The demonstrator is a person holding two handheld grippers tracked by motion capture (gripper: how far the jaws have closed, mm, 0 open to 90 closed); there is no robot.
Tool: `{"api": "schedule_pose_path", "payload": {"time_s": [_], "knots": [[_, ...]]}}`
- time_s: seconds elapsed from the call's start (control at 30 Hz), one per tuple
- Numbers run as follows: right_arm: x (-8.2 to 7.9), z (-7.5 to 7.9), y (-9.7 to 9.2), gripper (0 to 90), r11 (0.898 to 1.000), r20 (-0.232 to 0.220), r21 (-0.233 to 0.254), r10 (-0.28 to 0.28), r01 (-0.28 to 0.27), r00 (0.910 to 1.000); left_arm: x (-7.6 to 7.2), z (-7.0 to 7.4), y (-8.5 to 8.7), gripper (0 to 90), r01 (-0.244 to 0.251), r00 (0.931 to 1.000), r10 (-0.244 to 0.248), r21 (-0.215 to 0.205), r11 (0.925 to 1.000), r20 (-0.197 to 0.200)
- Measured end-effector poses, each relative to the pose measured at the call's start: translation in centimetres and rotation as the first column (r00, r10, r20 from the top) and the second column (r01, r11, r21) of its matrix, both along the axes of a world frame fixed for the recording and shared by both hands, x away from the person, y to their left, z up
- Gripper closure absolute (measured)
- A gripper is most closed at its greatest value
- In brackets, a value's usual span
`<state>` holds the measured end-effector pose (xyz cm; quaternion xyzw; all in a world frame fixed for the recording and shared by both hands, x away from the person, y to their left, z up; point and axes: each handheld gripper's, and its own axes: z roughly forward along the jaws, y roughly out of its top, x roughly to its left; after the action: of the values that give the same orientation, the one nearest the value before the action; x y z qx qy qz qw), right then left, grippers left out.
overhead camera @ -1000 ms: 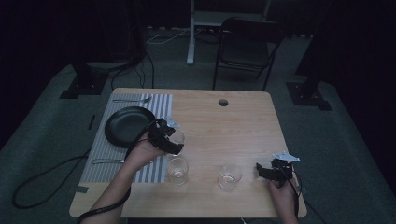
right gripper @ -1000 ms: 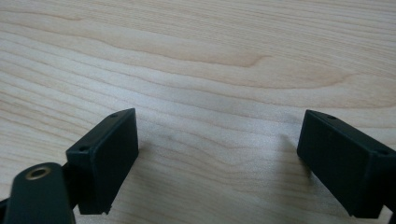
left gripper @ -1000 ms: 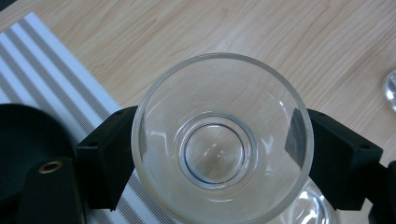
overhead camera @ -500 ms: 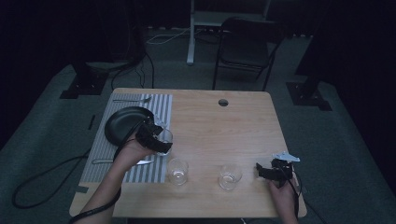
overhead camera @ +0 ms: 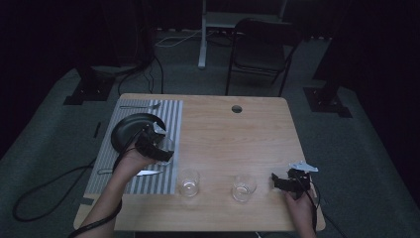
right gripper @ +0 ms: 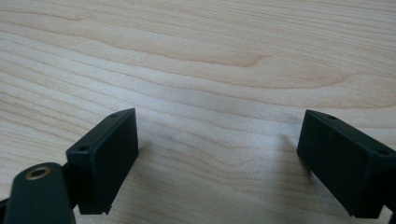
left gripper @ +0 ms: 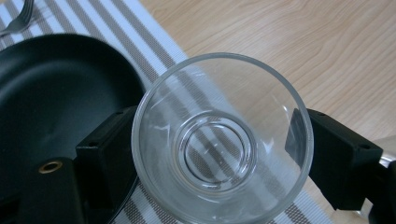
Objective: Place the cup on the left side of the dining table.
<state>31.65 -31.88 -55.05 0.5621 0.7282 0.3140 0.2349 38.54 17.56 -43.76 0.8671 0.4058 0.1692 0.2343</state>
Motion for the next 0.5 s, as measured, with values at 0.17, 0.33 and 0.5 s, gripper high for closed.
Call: {"api": "schedule_pose_path", "payload": {"time_s": [0.17,0.33,0.5], "knots": [[0.0,0.0,0.0,12.1,1.000,0.000,0.000,0.000,0.000,1.0000,0.2,-0.4,0.4,18.3,-0.011,0.9999,0.011,-0.002,0.9999,-0.005],[0.0,0.0,0.0,12.1,1.000,0.000,0.000,0.000,0.000,1.0000,0.6,-1.0,0.8,18.3,-0.022,0.9995,0.022,-0.004,0.9997,-0.021],[0.0,0.0,0.0,12.1,1.000,0.000,0.000,0.000,0.000,1.0000,1.0,-2.2,0.8,18.3,-0.034,0.9989,0.034,0.014,0.9993,-0.031]]}}
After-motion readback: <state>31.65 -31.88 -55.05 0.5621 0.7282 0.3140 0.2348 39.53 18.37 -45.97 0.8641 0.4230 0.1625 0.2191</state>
